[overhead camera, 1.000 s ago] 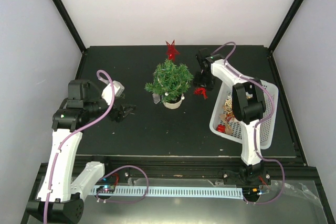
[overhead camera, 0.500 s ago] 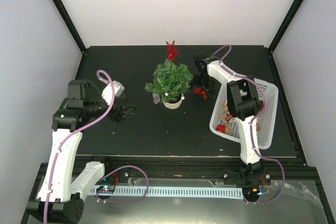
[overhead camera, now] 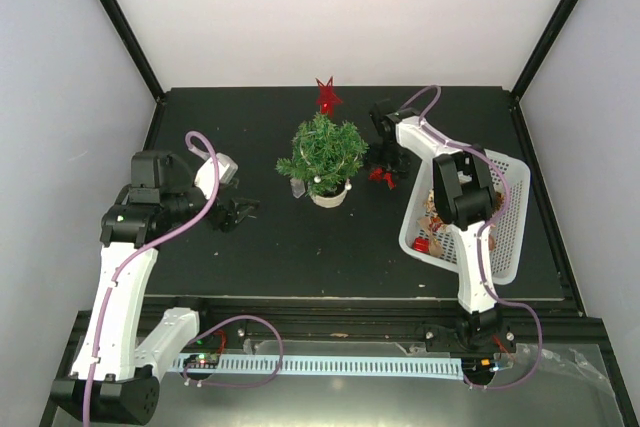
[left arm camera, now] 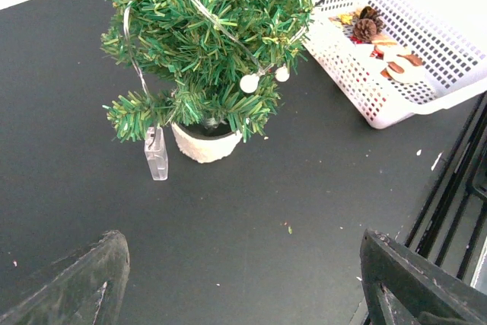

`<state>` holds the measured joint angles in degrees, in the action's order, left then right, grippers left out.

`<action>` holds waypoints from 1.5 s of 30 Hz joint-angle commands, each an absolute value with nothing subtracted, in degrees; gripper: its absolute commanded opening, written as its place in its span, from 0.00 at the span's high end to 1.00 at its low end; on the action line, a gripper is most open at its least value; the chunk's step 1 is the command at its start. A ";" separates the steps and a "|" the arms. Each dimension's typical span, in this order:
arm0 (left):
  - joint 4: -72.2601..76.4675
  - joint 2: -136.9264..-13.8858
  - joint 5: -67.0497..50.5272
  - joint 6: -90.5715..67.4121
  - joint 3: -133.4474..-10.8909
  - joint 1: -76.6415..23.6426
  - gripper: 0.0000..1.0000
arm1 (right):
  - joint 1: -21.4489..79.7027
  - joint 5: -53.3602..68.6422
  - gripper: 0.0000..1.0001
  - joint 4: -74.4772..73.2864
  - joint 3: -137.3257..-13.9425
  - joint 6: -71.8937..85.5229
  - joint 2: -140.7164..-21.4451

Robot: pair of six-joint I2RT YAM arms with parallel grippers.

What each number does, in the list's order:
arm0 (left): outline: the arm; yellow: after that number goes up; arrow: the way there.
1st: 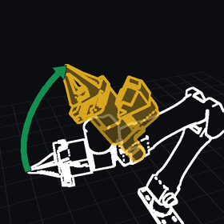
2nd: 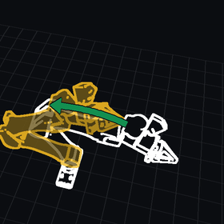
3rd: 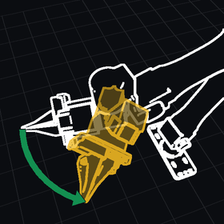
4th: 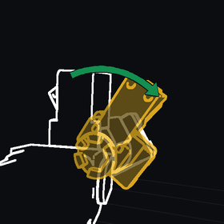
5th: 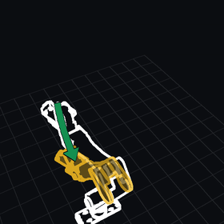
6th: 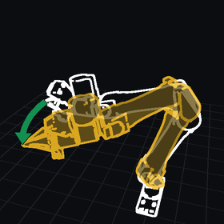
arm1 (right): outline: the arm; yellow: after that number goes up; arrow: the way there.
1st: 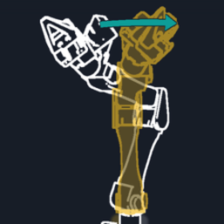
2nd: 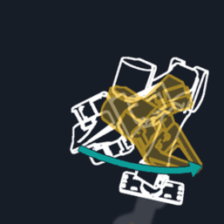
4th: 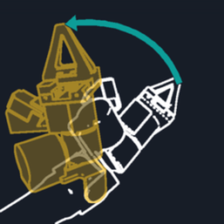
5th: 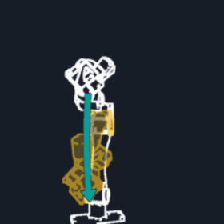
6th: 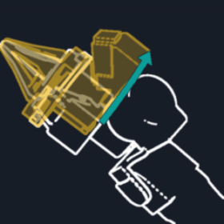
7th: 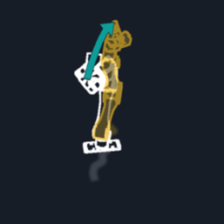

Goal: Decorate the small christmas tree

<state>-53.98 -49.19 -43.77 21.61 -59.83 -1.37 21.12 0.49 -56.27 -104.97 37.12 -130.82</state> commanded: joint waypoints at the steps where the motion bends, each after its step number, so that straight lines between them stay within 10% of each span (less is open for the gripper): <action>1: -53.66 -49.37 -45.46 21.80 -60.50 -1.35 0.17 | 21.53 0.76 0.19 -56.96 -100.96 34.85 -132.24; 45: -54.80 -46.68 -46.37 20.65 -60.95 -1.37 0.16 | 25.29 -3.93 0.81 -57.21 -95.16 32.30 -128.56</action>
